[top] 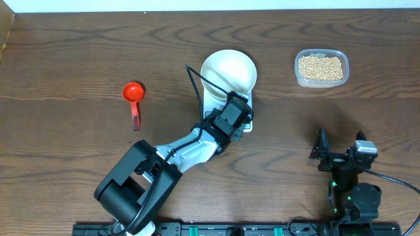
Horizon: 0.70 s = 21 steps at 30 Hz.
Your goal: Scoop item into bowl and weigh 50g on scale
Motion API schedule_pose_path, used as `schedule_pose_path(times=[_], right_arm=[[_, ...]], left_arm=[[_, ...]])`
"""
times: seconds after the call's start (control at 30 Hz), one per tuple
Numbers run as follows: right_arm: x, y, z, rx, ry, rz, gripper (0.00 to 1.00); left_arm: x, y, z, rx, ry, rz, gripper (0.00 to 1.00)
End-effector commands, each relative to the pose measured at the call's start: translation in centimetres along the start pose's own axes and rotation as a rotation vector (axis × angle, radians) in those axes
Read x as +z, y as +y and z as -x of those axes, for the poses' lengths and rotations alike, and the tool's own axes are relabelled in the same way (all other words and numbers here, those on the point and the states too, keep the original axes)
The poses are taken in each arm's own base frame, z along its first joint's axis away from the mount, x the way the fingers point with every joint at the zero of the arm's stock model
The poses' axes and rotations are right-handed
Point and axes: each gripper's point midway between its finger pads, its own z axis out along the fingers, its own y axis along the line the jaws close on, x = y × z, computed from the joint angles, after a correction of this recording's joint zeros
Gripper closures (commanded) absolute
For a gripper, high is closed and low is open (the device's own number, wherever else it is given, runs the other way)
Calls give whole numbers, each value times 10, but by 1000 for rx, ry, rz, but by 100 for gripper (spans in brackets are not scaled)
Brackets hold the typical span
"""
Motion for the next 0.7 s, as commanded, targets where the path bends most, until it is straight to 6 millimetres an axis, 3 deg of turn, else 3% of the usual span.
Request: schedule_pose_path(times=[0.0, 0.67], right_arm=[[0, 1, 0, -8, -3, 4, 1], [0, 1, 0, -8, -2, 5, 1]], left_arm=[[23, 7, -101, 51, 290, -1, 93], [25, -2, -110, 61, 311, -15, 93]])
